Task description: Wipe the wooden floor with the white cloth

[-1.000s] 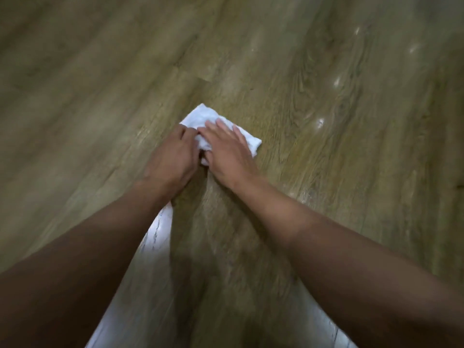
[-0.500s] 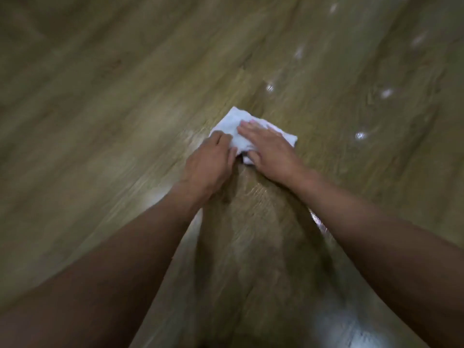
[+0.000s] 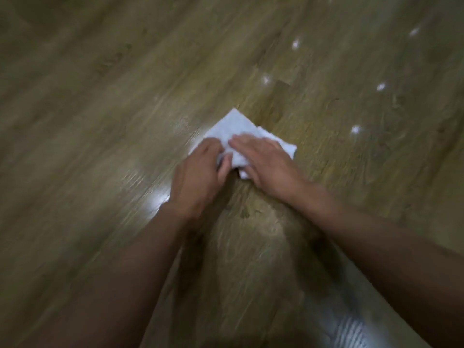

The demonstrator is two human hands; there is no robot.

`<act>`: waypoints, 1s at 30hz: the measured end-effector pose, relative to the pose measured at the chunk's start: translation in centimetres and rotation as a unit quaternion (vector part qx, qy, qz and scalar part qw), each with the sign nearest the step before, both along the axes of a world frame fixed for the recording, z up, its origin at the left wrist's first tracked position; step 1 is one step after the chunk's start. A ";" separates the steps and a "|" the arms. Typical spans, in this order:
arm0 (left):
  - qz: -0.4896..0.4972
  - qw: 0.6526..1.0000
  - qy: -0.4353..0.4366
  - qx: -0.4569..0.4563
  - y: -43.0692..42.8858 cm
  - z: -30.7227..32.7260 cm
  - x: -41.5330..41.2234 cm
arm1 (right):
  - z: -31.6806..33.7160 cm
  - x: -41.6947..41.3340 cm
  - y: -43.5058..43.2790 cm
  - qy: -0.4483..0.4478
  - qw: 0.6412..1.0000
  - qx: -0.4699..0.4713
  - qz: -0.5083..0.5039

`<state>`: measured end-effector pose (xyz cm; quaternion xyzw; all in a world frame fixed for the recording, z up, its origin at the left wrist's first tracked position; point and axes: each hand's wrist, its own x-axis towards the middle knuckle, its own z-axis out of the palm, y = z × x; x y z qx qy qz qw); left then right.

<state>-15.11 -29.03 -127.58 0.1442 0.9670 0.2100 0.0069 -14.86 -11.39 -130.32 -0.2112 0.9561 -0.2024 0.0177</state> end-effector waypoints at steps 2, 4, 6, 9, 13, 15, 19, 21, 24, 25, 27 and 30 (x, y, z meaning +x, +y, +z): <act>0.017 1.000 -0.012 0.002 0.1 0.2 -3.9 | 0.6 -4.4 -0.8 -0.022 0.998 -0.028 -0.057; 0.025 0.999 -0.026 0.003 -0.2 0.5 -6.1 | 1.0 -6.0 -2.8 -0.017 0.993 -0.027 -0.114; 0.043 0.998 -0.035 -0.002 -1.0 0.5 -5.2 | 1.1 -4.1 -4.8 -0.018 0.990 -0.031 -0.136; 0.063 0.998 -0.007 0.003 -2.9 0.4 0.1 | 1.2 2.1 -6.5 -0.002 0.996 -0.037 -0.083; 0.002 0.997 0.065 0.042 -4.8 -0.7 3.7 | 0.9 5.1 -5.8 0.008 1.000 -0.025 0.014; 0.008 0.999 0.016 0.030 -4.0 -0.8 1.1 | 1.0 1.6 -4.7 -0.031 0.999 -0.031 0.014; 0.014 0.996 -0.090 -0.011 0.8 -0.3 -8.8 | 1.4 -9.2 -1.9 -0.004 0.994 0.010 -0.104; 0.015 0.994 -0.107 -0.034 2.2 0.3 -12.2 | 1.4 -11.5 -2.0 0.002 0.986 0.026 -0.163; 0.000 0.989 -0.134 -0.059 1.1 0.9 -10.3 | 1.1 -8.4 -2.9 -0.012 0.987 0.034 -0.156; -0.013 0.988 -0.137 -0.068 0.4 1.2 -8.4 | 1.3 -6.5 -2.9 -0.008 0.990 0.041 -0.131; -0.056 0.982 -0.146 -0.102 -1.1 1.6 -4.6 | 1.7 -2.9 -2.3 -0.022 0.996 0.057 -0.069; -0.139 0.956 -0.169 -0.193 -2.2 1.7 -2.3 | 2.6 -0.6 -1.1 -0.109 0.991 0.066 0.030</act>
